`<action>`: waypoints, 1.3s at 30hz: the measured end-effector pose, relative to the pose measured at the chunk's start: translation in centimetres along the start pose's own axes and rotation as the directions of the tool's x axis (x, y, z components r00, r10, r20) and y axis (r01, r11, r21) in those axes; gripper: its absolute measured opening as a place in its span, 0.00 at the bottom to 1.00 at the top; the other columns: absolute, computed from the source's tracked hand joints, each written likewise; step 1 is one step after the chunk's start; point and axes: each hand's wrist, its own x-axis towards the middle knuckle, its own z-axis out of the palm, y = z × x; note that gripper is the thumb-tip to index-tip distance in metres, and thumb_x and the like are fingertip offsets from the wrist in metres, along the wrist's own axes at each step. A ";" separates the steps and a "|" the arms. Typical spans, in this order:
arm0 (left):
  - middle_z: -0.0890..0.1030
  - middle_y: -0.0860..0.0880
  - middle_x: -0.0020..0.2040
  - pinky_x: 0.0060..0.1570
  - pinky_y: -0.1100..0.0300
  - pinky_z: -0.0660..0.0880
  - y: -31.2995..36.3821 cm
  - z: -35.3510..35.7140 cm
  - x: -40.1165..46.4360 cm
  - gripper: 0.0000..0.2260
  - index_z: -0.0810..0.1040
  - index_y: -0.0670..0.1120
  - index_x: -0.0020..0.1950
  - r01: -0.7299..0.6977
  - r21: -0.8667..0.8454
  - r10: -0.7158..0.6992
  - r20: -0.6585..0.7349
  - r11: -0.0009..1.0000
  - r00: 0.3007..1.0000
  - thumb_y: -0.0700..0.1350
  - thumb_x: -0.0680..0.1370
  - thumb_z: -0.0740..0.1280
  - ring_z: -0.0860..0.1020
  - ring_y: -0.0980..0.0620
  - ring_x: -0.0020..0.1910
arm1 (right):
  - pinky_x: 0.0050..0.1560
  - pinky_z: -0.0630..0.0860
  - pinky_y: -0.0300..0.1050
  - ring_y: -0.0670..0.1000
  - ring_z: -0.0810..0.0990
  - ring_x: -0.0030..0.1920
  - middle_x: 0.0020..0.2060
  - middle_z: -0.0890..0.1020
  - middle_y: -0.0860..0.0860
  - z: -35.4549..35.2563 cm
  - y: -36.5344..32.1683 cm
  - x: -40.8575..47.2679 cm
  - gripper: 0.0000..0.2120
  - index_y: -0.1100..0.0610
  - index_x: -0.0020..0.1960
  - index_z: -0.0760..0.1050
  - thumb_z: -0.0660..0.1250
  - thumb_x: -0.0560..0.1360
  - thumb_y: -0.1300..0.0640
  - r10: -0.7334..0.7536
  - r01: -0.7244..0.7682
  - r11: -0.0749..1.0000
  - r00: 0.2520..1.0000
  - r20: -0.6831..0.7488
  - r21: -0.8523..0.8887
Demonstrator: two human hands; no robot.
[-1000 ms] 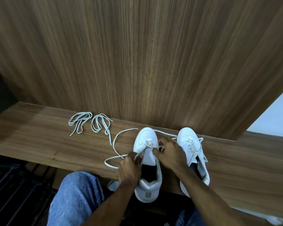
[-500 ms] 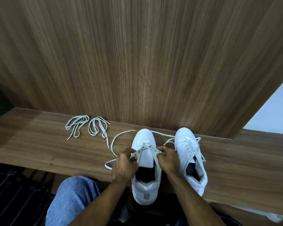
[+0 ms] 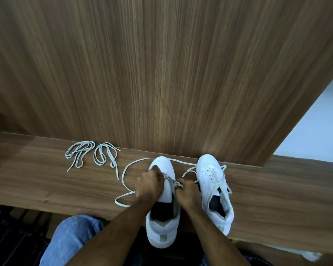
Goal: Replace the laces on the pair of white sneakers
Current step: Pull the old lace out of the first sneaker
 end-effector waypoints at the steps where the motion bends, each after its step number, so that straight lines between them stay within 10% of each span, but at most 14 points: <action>1: 0.82 0.41 0.42 0.46 0.53 0.77 -0.4 -0.1 0.3 0.07 0.79 0.45 0.45 0.165 -0.322 -0.176 -0.005 0.932 0.984 0.47 0.76 0.64 0.81 0.39 0.43 | 0.51 0.75 0.46 0.60 0.79 0.55 0.51 0.83 0.54 0.0 0.0 0.0 0.12 0.51 0.54 0.80 0.61 0.74 0.57 -0.002 0.002 1.000 1.000 -0.002 0.000; 4: 0.79 0.39 0.34 0.36 0.54 0.82 -1.6 -0.1 1.1 0.09 0.74 0.40 0.37 0.404 -0.860 -0.461 0.234 0.313 0.856 0.33 0.77 0.61 0.80 0.47 0.28 | 0.54 0.76 0.48 0.60 0.79 0.56 0.53 0.83 0.54 0.3 0.0 -0.1 0.15 0.51 0.56 0.79 0.60 0.74 0.58 -0.006 0.006 1.000 1.000 0.001 -0.019; 5: 0.79 0.39 0.35 0.32 0.59 0.80 -1.7 -0.3 1.1 0.10 0.73 0.41 0.38 0.411 -0.862 -0.445 0.256 0.297 0.858 0.30 0.76 0.59 0.79 0.48 0.27 | 0.54 0.76 0.48 0.60 0.79 0.56 0.54 0.83 0.55 0.3 0.0 -0.1 0.15 0.51 0.57 0.79 0.60 0.74 0.59 -0.010 0.010 1.000 1.000 0.005 -0.024; 8: 0.82 0.47 0.41 0.39 0.62 0.74 -1.7 -0.6 0.9 0.09 0.80 0.46 0.44 0.251 -0.596 -0.235 0.105 0.763 0.966 0.34 0.72 0.63 0.78 0.51 0.36 | 0.52 0.77 0.49 0.61 0.80 0.55 0.52 0.83 0.55 0.5 0.0 -0.1 0.14 0.52 0.56 0.79 0.60 0.74 0.58 -0.034 0.034 0.998 0.999 -0.001 -0.047; 11: 0.79 0.54 0.48 0.51 0.63 0.71 -1.3 -0.5 0.4 0.09 0.83 0.50 0.49 -0.113 -0.239 0.127 0.045 0.964 0.991 0.46 0.70 0.68 0.78 0.53 0.49 | 0.48 0.75 0.48 0.61 0.80 0.53 0.49 0.83 0.55 0.6 0.0 -0.1 0.11 0.54 0.52 0.78 0.59 0.75 0.55 -0.068 0.066 0.994 0.998 -0.016 -0.087; 15: 0.74 0.51 0.61 0.67 0.50 0.62 -0.2 0.5 -0.6 0.13 0.79 0.52 0.57 -0.279 0.353 0.265 0.089 0.893 0.960 0.53 0.77 0.60 0.69 0.48 0.64 | 0.48 0.75 0.48 0.60 0.80 0.54 0.50 0.83 0.53 0.6 -0.1 -0.4 0.12 0.52 0.53 0.77 0.58 0.75 0.51 -0.062 0.061 0.994 0.998 -0.010 -0.088; 20: 0.71 0.49 0.64 0.71 0.41 0.54 0.4 0.5 -0.8 0.16 0.75 0.48 0.63 -0.309 0.525 0.305 0.098 0.793 0.947 0.50 0.79 0.57 0.67 0.47 0.67 | 0.48 0.75 0.48 0.61 0.79 0.55 0.51 0.82 0.55 0.6 -0.2 -0.6 0.11 0.54 0.53 0.76 0.59 0.76 0.52 -0.060 0.058 0.992 0.998 -0.012 -0.111; 24: 0.80 0.46 0.48 0.60 0.47 0.71 -0.8 0.0 0.8 0.14 0.80 0.47 0.42 0.009 -0.098 -0.028 -0.192 0.995 0.981 0.53 0.74 0.60 0.78 0.43 0.52 | 0.49 0.75 0.49 0.62 0.78 0.55 0.51 0.82 0.56 0.4 -0.1 -0.6 0.12 0.53 0.54 0.76 0.58 0.77 0.52 -0.062 0.059 0.993 0.998 -0.028 -0.106; 26: 0.81 0.39 0.41 0.46 0.50 0.75 -1.6 -0.7 2.1 0.16 0.77 0.42 0.34 0.245 -0.661 -0.423 -0.121 0.710 0.898 0.52 0.73 0.60 0.80 0.39 0.44 | 0.51 0.75 0.50 0.62 0.78 0.56 0.52 0.82 0.56 0.4 -0.1 -0.6 0.13 0.52 0.56 0.77 0.58 0.77 0.53 -0.059 0.056 0.992 0.998 -0.023 -0.113; 28: 0.80 0.35 0.45 0.45 0.52 0.73 -2.1 -1.2 2.5 0.12 0.76 0.39 0.40 0.325 -0.741 -0.573 -0.098 0.587 0.813 0.46 0.76 0.61 0.79 0.37 0.46 | 0.51 0.76 0.50 0.62 0.78 0.56 0.52 0.82 0.56 0.3 -0.2 -0.6 0.13 0.52 0.56 0.77 0.58 0.75 0.55 -0.050 0.048 0.991 0.999 -0.017 -0.121; 33: 0.76 0.47 0.57 0.57 0.49 0.72 -1.7 -1.0 0.6 0.12 0.80 0.50 0.54 -0.033 -0.207 -0.015 -0.224 0.978 0.975 0.48 0.72 0.68 0.75 0.45 0.57 | 0.53 0.75 0.51 0.62 0.78 0.57 0.54 0.81 0.56 0.2 -0.7 -0.7 0.17 0.49 0.61 0.76 0.58 0.74 0.56 -0.075 0.078 0.977 0.997 0.024 -0.198; 39: 0.73 0.52 0.63 0.71 0.47 0.54 0.0 1.0 -0.5 0.13 0.77 0.53 0.60 -0.264 0.417 0.273 0.039 0.870 0.961 0.51 0.77 0.59 0.64 0.50 0.69 | 0.49 0.75 0.50 0.63 0.78 0.55 0.51 0.82 0.57 0.0 -0.4 -0.9 0.12 0.53 0.55 0.77 0.59 0.75 0.55 -0.090 0.091 0.985 0.996 0.010 -0.143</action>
